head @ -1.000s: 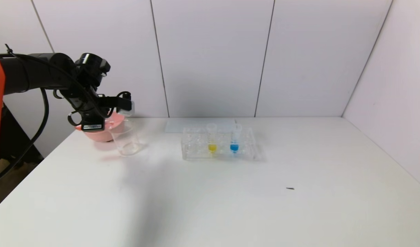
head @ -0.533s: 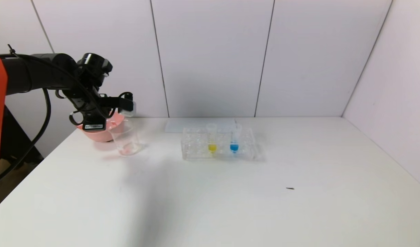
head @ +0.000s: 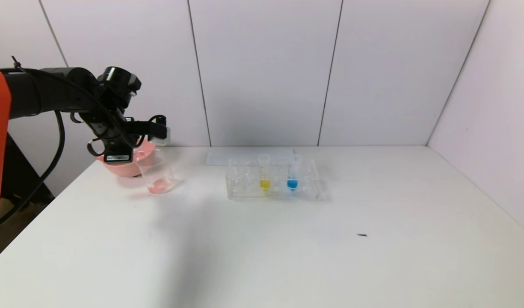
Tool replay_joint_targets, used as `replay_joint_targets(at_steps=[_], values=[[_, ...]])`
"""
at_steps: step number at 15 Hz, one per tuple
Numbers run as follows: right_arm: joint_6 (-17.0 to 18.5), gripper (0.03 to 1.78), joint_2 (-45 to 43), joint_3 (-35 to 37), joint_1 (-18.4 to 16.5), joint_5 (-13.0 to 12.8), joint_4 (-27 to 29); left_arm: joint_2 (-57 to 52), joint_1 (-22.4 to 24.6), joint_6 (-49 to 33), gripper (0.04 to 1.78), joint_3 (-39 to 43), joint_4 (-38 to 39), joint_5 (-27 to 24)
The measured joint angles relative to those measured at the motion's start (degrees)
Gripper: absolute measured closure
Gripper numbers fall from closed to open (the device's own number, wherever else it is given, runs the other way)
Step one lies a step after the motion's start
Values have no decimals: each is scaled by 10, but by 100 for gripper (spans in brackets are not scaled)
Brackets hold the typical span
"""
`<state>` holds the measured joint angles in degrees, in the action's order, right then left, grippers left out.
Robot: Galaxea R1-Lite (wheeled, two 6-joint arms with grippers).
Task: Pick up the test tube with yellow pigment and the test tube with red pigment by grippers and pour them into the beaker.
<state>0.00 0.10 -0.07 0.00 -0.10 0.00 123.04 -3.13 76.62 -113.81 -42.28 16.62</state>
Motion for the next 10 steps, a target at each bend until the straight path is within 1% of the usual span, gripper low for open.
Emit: replay_joint_targets(at_steps=[10], values=[[0,11,0,0,0,0,0,1,-1,0,139,0,0,7]])
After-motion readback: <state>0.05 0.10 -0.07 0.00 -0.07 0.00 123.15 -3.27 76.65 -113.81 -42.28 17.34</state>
